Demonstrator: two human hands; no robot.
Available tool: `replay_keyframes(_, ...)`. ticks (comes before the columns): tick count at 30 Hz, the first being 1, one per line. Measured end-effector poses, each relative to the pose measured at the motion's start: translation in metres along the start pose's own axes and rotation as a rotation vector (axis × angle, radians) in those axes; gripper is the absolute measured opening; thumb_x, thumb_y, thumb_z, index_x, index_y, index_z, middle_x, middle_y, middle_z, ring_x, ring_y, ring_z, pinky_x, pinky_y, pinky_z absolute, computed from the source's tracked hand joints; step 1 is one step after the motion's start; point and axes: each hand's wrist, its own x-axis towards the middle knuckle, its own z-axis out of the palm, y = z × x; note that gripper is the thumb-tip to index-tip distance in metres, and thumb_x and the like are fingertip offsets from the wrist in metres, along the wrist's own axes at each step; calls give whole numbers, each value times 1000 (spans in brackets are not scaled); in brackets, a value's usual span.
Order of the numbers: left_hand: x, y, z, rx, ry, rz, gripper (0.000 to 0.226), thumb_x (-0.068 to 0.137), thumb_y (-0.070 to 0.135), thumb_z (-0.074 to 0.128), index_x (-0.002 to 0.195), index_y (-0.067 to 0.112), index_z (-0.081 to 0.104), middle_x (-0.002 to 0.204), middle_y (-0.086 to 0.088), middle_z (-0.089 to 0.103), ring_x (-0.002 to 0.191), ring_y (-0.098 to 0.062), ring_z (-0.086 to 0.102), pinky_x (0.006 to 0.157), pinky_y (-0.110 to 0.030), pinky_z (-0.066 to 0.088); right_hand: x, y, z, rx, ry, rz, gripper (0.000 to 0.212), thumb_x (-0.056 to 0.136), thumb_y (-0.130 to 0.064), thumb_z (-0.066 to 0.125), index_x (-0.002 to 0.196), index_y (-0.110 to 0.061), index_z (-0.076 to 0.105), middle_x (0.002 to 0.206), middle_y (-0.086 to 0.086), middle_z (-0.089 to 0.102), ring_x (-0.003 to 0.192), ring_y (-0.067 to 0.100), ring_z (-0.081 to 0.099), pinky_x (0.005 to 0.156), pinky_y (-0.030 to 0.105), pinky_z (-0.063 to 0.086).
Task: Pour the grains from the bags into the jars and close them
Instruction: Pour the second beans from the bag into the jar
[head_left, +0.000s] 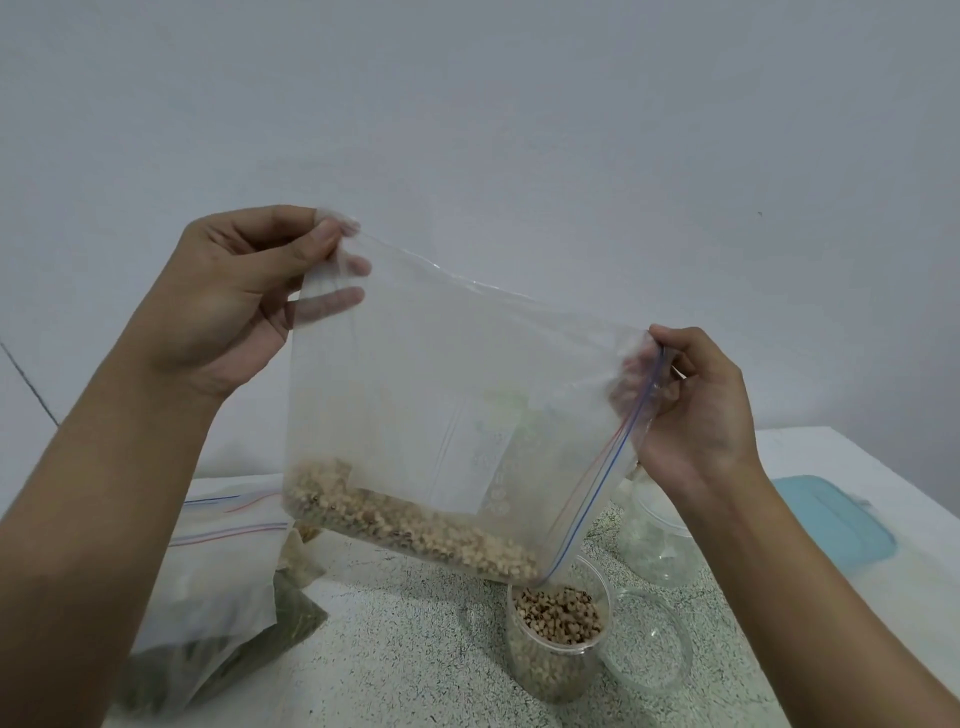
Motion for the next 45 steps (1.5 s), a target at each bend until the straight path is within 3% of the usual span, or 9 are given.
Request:
replay_keyframes(8,1,-1,6,1,-13,-8,21,88,16,63,79,20,81,92,5,75,83,-13,73,73,-28,61,1,-2,-6,4,23,-13,32,91,-8,58,60,-16,57,63,-2,54,55,11,53,51,20,38)
replay_keyframes(26,-3,-1,24,-18,-75,-26,23,87,15,62,77,20,81,90,3,73,83,-13,73,71,-28,61,-4,-14,-20,13,55,13,44,93,-9,56,50,-17,57,61,-1,54,56,10,47,53,19,37)
replay_keyframes(45,-6,6,18,45,-75,25,25,88,15,60,77,22,81,90,4,74,82,-13,73,72,-30,61,-13,-12,-18,24,14,16,43,93,-9,55,51,-17,58,63,-1,53,56,11,46,53,19,37)
